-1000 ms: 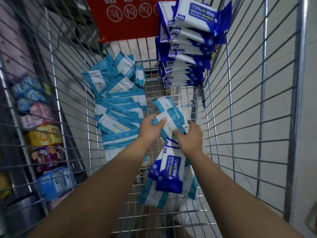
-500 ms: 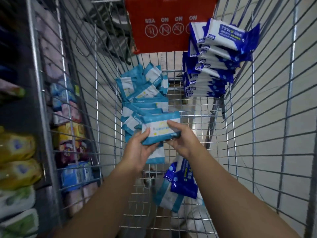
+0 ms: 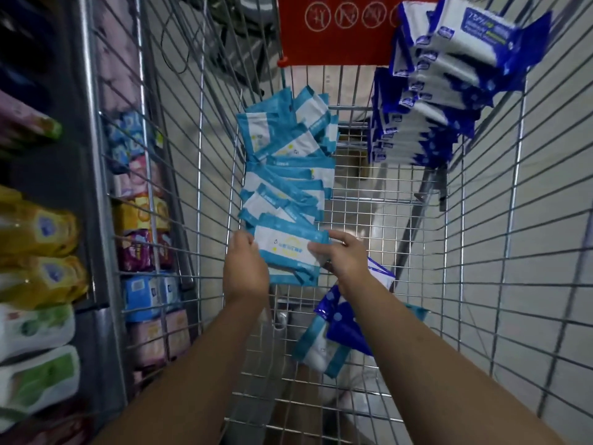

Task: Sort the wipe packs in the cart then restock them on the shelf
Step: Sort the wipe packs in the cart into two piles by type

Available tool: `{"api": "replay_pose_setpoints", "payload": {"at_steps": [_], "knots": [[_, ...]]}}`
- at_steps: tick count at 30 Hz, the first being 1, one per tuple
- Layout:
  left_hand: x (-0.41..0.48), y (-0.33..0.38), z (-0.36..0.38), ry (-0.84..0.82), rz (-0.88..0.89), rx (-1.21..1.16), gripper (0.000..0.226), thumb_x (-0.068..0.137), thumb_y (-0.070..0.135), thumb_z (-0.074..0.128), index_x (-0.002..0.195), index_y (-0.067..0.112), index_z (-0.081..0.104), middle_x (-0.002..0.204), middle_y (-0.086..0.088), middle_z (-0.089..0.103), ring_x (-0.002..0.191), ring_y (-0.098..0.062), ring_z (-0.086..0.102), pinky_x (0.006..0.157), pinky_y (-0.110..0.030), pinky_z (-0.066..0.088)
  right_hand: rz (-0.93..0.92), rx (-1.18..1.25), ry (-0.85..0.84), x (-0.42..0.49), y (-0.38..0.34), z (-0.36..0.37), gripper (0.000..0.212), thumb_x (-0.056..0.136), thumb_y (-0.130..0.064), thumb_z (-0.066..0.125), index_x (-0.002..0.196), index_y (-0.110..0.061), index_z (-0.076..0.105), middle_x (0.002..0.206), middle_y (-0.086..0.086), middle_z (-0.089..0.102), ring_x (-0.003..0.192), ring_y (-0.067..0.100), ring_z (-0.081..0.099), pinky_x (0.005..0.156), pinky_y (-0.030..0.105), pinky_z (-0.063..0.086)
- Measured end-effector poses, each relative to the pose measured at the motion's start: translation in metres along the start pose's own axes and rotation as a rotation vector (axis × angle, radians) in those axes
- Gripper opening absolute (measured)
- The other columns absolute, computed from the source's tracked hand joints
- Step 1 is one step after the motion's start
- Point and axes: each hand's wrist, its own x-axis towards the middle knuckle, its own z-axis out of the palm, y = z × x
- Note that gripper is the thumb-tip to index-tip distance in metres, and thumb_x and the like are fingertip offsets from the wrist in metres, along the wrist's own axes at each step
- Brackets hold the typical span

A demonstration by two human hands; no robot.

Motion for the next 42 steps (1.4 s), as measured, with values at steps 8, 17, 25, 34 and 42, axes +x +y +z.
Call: {"api": "replay_pose_setpoints", "payload": {"at_steps": [8,17,25,34,42], "knots": [[0.011,0.003,0.003,-0.354,0.758,0.659,0.098,0.072,0.03,0.072,0.148,0.024,0.01,0.157,-0.007,-0.002,0.145,-0.025,-0.003,0.116,-0.038,-0.007,-0.388,-0.547,-0.225,0.002,0.009,-0.001,0.043,0.071,0.014,0.07,0.11,-0.001,0.065,0.1,0.006,0.062,0.09,0.015,0.056,0.079,0.009,0.047],[-0.001,0.012,0.016,-0.388,0.7,0.906,0.099,0.073,0.054,0.067,0.146,0.013,0.013,0.153,-0.012,0.014,0.141,-0.029,0.013,0.117,-0.045,0.002,-0.585,-1.257,0.136,-0.005,0.005,-0.062,0.052,0.089,-0.027,0.058,0.137,-0.015,0.043,0.132,0.007,0.051,0.123,0.024,0.044,0.102,0.036,0.036],[-0.044,0.037,0.063,-0.655,0.741,0.467,0.051,0.084,0.041,0.063,0.121,0.009,0.048,0.121,-0.009,0.052,0.115,-0.027,0.047,0.097,-0.035,0.037,-0.162,-0.714,0.286,-0.008,0.03,-0.09,0.073,0.069,-0.027,0.08,0.129,-0.003,0.047,0.126,0.014,0.049,0.114,0.029,0.053,0.097,0.037,0.045],[-0.05,0.04,0.075,-0.713,0.173,-0.077,0.041,0.074,0.012,0.078,0.104,0.013,0.05,0.096,-0.002,0.06,0.09,-0.02,0.059,0.077,-0.03,0.048,0.072,0.01,0.17,-0.008,0.015,-0.098,0.045,0.074,0.013,0.069,0.113,-0.005,0.055,0.099,0.011,0.063,0.067,0.018,0.062,0.047,0.024,0.049],[-0.025,0.125,0.028,-0.743,-0.132,-0.699,0.032,0.083,0.002,0.067,0.112,0.009,0.057,0.1,-0.011,0.07,0.074,-0.019,0.067,0.057,-0.026,0.054,-0.073,0.157,0.088,-0.022,-0.054,-0.098,0.029,0.079,-0.028,0.074,0.09,-0.003,0.067,0.079,0.012,0.072,0.063,0.022,0.067,0.061,0.029,0.056]]}}
